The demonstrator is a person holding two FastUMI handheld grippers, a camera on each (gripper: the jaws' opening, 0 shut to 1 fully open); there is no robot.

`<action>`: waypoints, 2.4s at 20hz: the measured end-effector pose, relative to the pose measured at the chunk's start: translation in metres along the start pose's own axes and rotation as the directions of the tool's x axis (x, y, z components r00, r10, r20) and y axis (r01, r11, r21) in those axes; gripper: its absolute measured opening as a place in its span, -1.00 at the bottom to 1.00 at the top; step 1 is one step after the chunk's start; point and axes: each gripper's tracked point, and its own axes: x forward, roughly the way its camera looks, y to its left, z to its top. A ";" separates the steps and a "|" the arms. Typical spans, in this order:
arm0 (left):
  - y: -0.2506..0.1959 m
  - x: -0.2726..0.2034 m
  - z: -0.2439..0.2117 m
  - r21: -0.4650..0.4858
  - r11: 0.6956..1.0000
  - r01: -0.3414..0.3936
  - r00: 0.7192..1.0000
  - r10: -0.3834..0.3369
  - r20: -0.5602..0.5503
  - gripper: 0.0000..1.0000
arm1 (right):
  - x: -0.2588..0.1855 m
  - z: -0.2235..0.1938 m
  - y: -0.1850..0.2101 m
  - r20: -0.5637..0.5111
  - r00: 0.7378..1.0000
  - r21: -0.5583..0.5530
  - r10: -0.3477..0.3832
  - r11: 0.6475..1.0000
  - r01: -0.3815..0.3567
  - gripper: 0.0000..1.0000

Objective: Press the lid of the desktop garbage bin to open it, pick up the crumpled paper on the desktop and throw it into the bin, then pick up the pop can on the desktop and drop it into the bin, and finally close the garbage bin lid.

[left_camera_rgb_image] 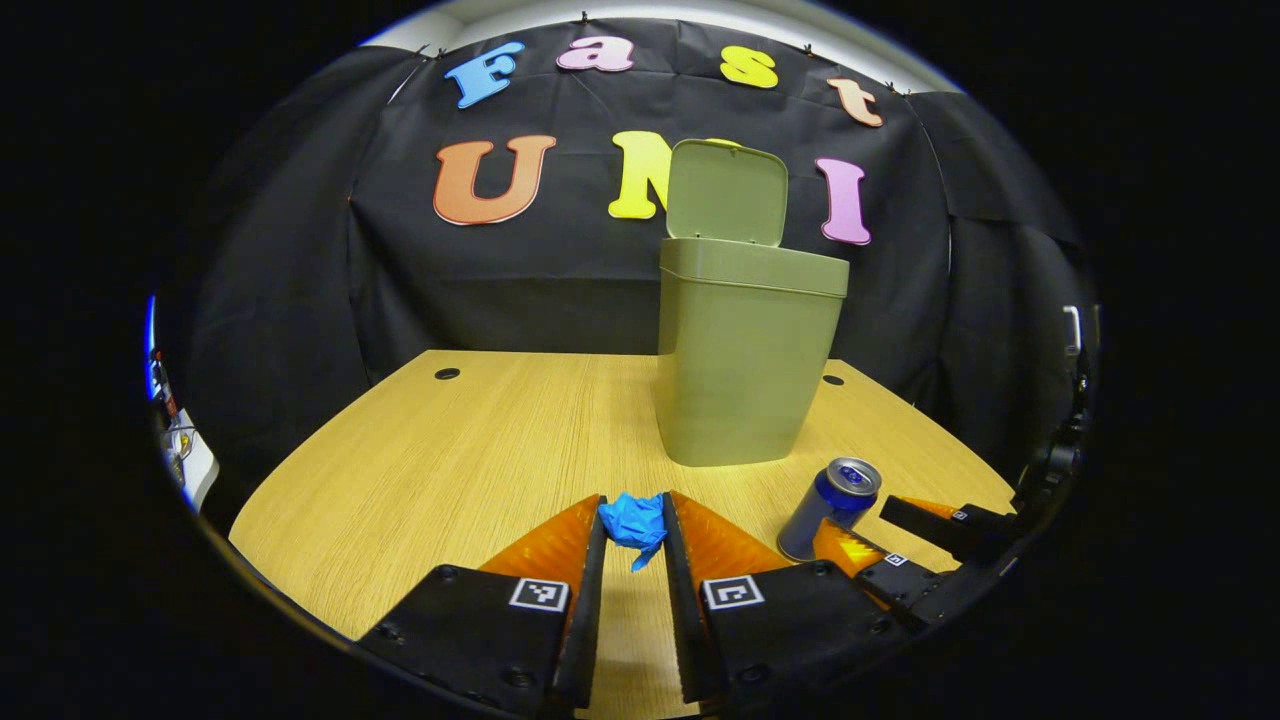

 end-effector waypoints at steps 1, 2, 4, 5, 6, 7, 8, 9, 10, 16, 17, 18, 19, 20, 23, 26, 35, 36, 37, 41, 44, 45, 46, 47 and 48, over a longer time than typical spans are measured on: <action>0.001 0.000 0.001 0.002 1.000 0.000 1.000 0.000 0.003 -0.30 | 0.006 0.000 0.001 0.003 1.000 -0.005 -0.008 1.000 0.008 0.87; 0.001 -0.001 0.001 0.004 1.000 0.000 1.000 0.000 0.005 -0.31 | 0.011 0.001 0.000 0.009 1.000 -0.018 -0.025 1.000 0.025 0.92; 0.003 -0.002 0.002 0.007 1.000 -0.005 1.000 0.005 0.007 -0.30 | 0.025 -0.002 -0.002 0.001 0.999 -0.059 -0.054 0.997 0.054 0.90; 0.003 -0.002 0.001 0.007 1.000 -0.006 1.000 0.006 0.007 -0.30 | 0.030 -0.003 -0.002 -0.003 0.998 -0.069 -0.061 0.996 0.061 0.87; 0.003 -0.002 0.001 0.009 1.000 -0.003 1.000 0.003 0.007 -0.31 | 0.035 -0.005 -0.004 -0.011 0.998 -0.077 -0.066 0.995 0.065 0.89; 0.003 -0.002 0.001 0.008 1.000 0.001 1.000 -0.001 0.008 -0.31 | 0.037 -0.006 -0.005 -0.016 0.997 -0.077 -0.069 0.995 0.067 0.89; 0.002 -0.002 0.000 0.007 1.000 0.005 1.000 -0.005 0.008 -0.31 | 0.037 -0.008 -0.003 -0.021 0.998 -0.067 -0.059 0.996 0.058 0.92; 0.002 0.000 0.001 0.006 1.000 0.006 1.000 -0.006 0.010 -0.31 | 0.039 -0.007 -0.004 -0.022 0.998 -0.054 -0.055 0.997 0.054 0.89; 0.002 0.000 0.001 0.003 1.000 0.008 1.000 -0.008 0.009 -0.30 | 0.037 -0.004 -0.001 -0.021 0.999 -0.051 -0.045 0.998 0.044 0.63; 0.002 0.001 0.003 0.002 1.000 -0.005 1.000 0.005 0.026 -0.30 | 0.008 0.038 -0.013 0.066 0.998 -0.046 -0.004 0.999 0.008 0.62; 0.001 0.001 0.003 0.004 1.000 -0.005 1.000 0.005 0.027 -0.31 | 0.000 0.049 -0.020 0.078 0.997 -0.034 0.000 0.999 0.003 0.60; 0.000 0.001 0.003 0.007 1.000 -0.004 1.000 0.004 0.028 -0.30 | -0.007 0.059 -0.023 0.090 0.996 -0.024 0.012 1.000 -0.010 0.62; -0.001 0.001 0.003 0.012 1.000 -0.007 1.000 0.007 0.029 -0.30 | -0.016 0.071 -0.031 0.105 0.994 -0.017 0.008 1.000 -0.006 0.60; -0.003 0.001 0.004 0.017 1.000 -0.012 0.999 0.011 0.032 -0.31 | -0.025 0.084 -0.041 0.129 0.992 -0.012 0.001 1.000 0.000 0.60; -0.004 -0.006 0.005 0.039 0.999 -0.031 0.999 0.029 0.043 -0.31 | -0.050 0.116 -0.072 0.206 0.978 0.001 -0.042 0.999 0.043 0.60; -0.008 -0.014 0.009 0.028 0.999 -0.044 0.997 0.042 0.067 -0.30 | -0.071 0.122 -0.088 0.226 0.973 -0.008 -0.053 0.998 0.057 0.59; -0.018 -0.037 0.012 0.043 0.994 -0.100 0.987 0.094 0.129 -0.30 | -0.101 0.120 -0.084 0.225 0.974 -0.086 -0.017 0.996 0.037 0.59; -0.017 -0.037 0.011 0.042 0.993 -0.108 0.987 0.102 0.128 -0.30 | -0.101 0.117 -0.079 0.215 0.977 -0.094 -0.002 0.995 0.023 0.60; -0.016 -0.037 0.011 0.040 0.993 -0.111 0.986 0.105 0.131 -0.30 | -0.101 0.116 -0.076 0.213 0.977 -0.105 0.008 0.994 0.015 0.59; -0.013 -0.030 0.017 0.012 0.994 -0.106 0.990 0.105 0.092 -0.31 | -0.101 0.115 -0.073 0.213 0.977 -0.132 0.026 0.991 0.002 0.59; -0.011 -0.024 0.047 0.030 0.993 -0.113 0.988 0.109 0.106 -0.30 | -0.098 0.113 -0.077 0.194 0.981 -0.129 0.029 0.992 -0.004 0.59; -0.011 -0.021 0.058 0.040 0.992 -0.116 0.988 0.111 0.111 -0.30 | -0.098 0.115 -0.080 0.194 0.981 -0.125 0.028 0.992 -0.004 0.59; -0.012 -0.015 0.065 0.035 0.994 -0.104 0.990 0.100 0.096 -0.30 | -0.099 0.115 -0.080 0.191 0.981 -0.120 0.033 0.993 -0.010 0.59; -0.014 -0.009 0.071 0.023 0.996 -0.090 0.993 0.088 0.077 -0.30 | -0.099 0.114 -0.080 0.184 0.982 -0.114 0.044 0.993 -0.024 0.59; -0.017 -0.004 0.081 0.014 0.997 -0.076 0.995 0.075 0.060 -0.30 | -0.098 0.113 -0.078 0.174 0.983 -0.106 0.064 0.993 -0.046 0.59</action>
